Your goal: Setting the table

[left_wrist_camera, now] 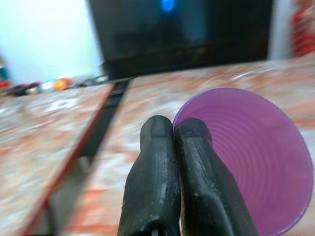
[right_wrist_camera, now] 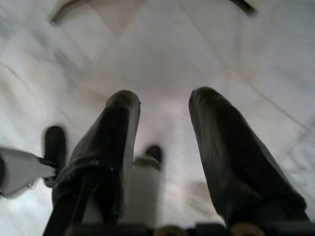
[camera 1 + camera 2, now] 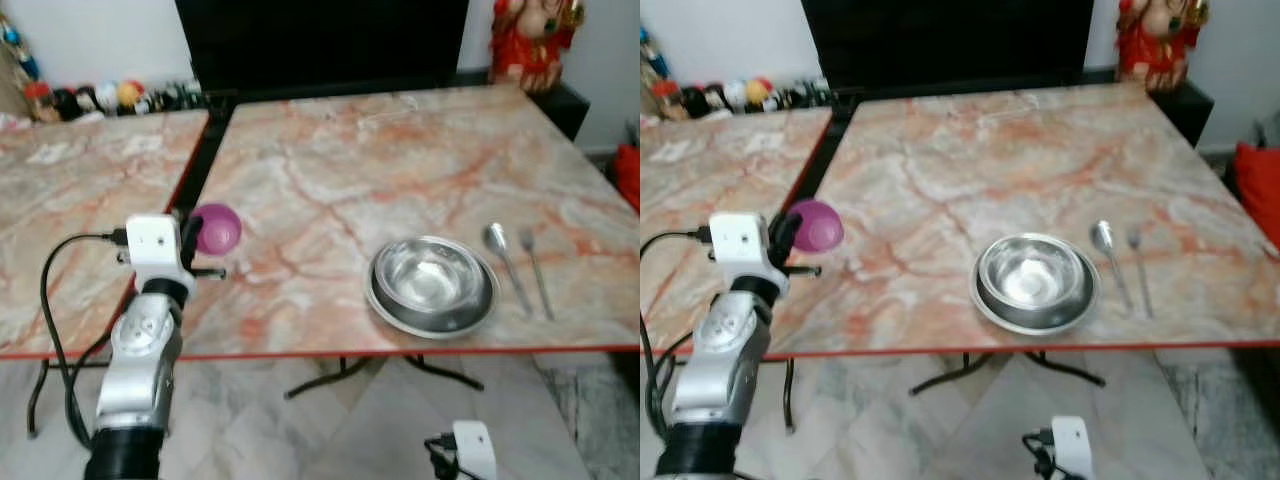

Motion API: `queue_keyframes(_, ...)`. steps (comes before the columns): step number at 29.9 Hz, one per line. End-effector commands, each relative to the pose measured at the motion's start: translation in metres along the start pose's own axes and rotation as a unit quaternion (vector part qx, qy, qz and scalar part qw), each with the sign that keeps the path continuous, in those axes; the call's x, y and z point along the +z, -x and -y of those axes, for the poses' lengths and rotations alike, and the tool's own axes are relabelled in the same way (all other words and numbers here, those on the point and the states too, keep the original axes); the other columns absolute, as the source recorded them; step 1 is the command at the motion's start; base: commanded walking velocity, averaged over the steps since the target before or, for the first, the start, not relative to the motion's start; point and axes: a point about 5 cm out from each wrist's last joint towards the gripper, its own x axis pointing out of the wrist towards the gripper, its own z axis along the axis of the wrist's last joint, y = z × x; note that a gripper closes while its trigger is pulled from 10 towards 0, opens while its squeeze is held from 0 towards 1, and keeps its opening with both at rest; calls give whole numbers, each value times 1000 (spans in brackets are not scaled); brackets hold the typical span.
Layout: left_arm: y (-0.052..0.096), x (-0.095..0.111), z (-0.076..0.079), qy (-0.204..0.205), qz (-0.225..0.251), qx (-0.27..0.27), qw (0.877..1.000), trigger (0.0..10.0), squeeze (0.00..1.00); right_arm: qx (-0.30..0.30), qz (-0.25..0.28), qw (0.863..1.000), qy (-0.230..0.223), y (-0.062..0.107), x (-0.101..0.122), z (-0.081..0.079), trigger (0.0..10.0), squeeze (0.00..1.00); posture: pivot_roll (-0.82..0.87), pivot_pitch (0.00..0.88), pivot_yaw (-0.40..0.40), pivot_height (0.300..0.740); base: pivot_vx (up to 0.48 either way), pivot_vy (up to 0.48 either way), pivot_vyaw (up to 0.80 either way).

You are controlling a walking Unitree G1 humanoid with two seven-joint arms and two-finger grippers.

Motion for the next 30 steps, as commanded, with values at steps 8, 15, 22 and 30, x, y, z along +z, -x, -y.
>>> queue_keyframes(8, -2, 6, -11, -14, 9, 11, 1000, 10000, 0, 5, 3, 1000, -4, -1, 3, -2, 10000, 0, -3, 0, 46, 740, 0, -436, 0)
queue_keyframes(15, -3, 4, -10, -19, 0, -5, 1000, 10000, 0, 5, 2, 1000, -4, -1, 3, -2, 10000, 0, -7, 0, 49, 740, 0, 0, 0)
queue_keyframes(22, -1, 4, -38, -79, -14, -40, 996, 10000, 0, 5, 2, 1000, -4, -1, 2, -3, 10000, 0, -8, 0, 50, 740, 0, 0, 0)
queue_keyframes(30, -4, 6, -48, -71, -11, -16, 997, 10000, 0, 7, 1, 1000, -1, -1, 2, -3, 10000, 0, -1, 0, 48, 740, 0, 0, 0)
